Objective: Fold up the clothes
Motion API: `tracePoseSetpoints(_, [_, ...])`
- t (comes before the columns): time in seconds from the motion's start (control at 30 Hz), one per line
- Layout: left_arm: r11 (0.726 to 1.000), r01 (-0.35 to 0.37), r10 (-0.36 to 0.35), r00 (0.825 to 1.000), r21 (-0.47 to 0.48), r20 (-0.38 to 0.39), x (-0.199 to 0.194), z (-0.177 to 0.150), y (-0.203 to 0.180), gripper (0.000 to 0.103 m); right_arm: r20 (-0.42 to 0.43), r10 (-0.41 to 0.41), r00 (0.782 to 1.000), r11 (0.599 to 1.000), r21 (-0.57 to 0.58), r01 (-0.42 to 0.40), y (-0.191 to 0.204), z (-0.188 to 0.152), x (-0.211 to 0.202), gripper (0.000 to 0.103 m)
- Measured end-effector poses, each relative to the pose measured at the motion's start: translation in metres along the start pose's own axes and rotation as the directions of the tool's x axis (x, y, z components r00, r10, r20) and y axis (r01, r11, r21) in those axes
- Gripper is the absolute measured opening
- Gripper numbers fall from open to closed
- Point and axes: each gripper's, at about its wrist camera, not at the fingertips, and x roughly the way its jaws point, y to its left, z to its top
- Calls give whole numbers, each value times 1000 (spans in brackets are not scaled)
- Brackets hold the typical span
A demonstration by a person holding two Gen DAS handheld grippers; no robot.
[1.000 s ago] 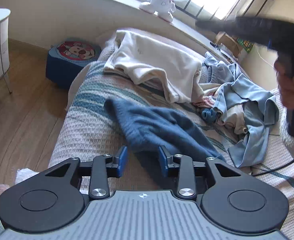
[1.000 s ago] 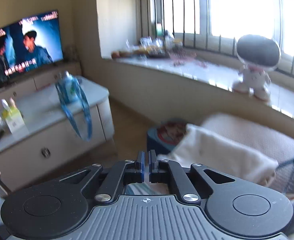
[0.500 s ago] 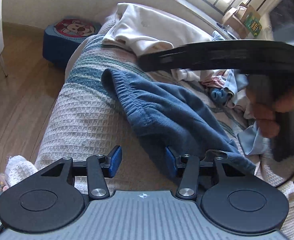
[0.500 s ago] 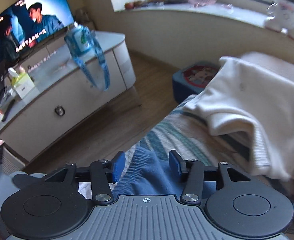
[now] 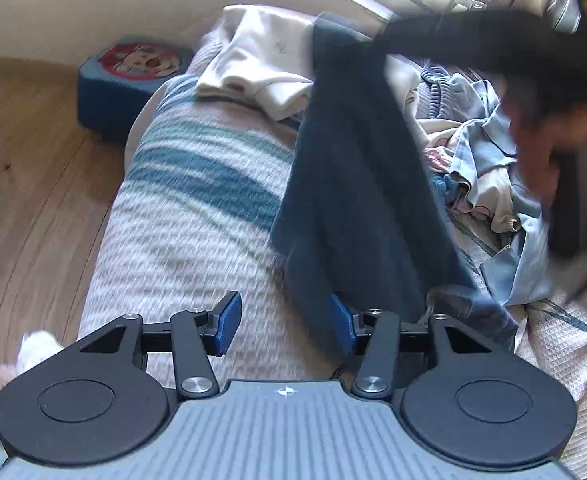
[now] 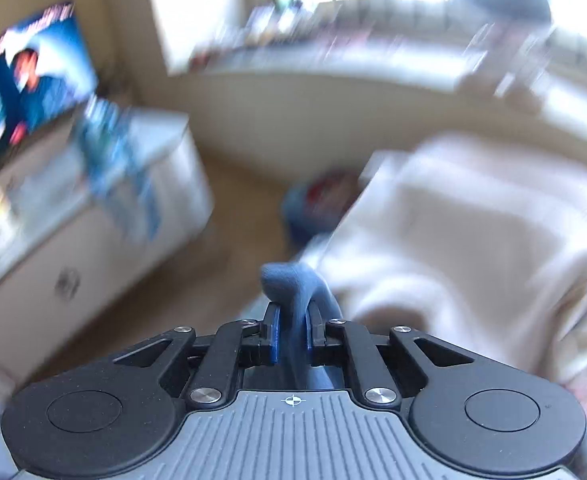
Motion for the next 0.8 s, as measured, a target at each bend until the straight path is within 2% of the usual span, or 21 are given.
tracePoseSetpoints(0.07, [1000,8,-8,1000,8,5,3,5,-4,49,70,-88,994,996,23,86,-15,18,-7,15])
tracePoseSetpoints(0.1, [1000,12,-12,1000,12,8,4,7,-6,50,65,-136,989,990,34,134,-22,20,-3,19])
tracePoseSetpoints(0.17, [1000,14,-14,1000,22,11,4,9,-8,50,23,-221,975,975,32,220,-30,17,4,40])
tracePoseSetpoints(0.23, [1000,14,-14,1000,23,10,6,9,-7,55,0,-253,967,967,11,253,-32,5,3,75])
tracePoseSetpoints(0.27, [1000,14,-14,1000,16,3,8,10,-5,55,0,-256,967,967,3,256,-32,-3,0,78])
tracePoseSetpoints(0.33, [1000,16,-16,1000,10,-7,12,13,-4,55,-31,-241,970,971,-13,240,-31,-20,-6,78])
tracePoseSetpoints(0.43, [1000,18,-18,1000,17,-10,18,21,-6,55,-85,-135,987,991,-14,135,-25,-42,-14,77])
tracePoseSetpoints(0.5, [1000,5,-5,1000,30,-5,21,26,-8,55,-118,-65,991,997,-42,60,-13,-54,-11,76])
tracePoseSetpoints(0.57, [999,-24,25,1000,32,-11,24,28,-10,55,-143,-26,989,996,-83,14,4,-64,-5,69])
tracePoseSetpoints(0.6, [999,-33,34,999,31,-14,24,29,-10,55,-162,-9,987,995,-101,-7,11,-69,1,62])
tracePoseSetpoints(0.67, [1000,-28,28,999,13,-30,21,24,-6,55,-209,-5,978,990,-136,-24,26,-75,21,53])
tracePoseSetpoints(0.77, [999,-51,51,998,8,-49,13,15,0,55,-252,-90,963,983,-180,45,33,-85,51,39])
tracePoseSetpoints(0.8, [998,-63,63,997,8,-51,10,12,1,55,-262,-112,958,981,-182,65,32,-87,58,27])
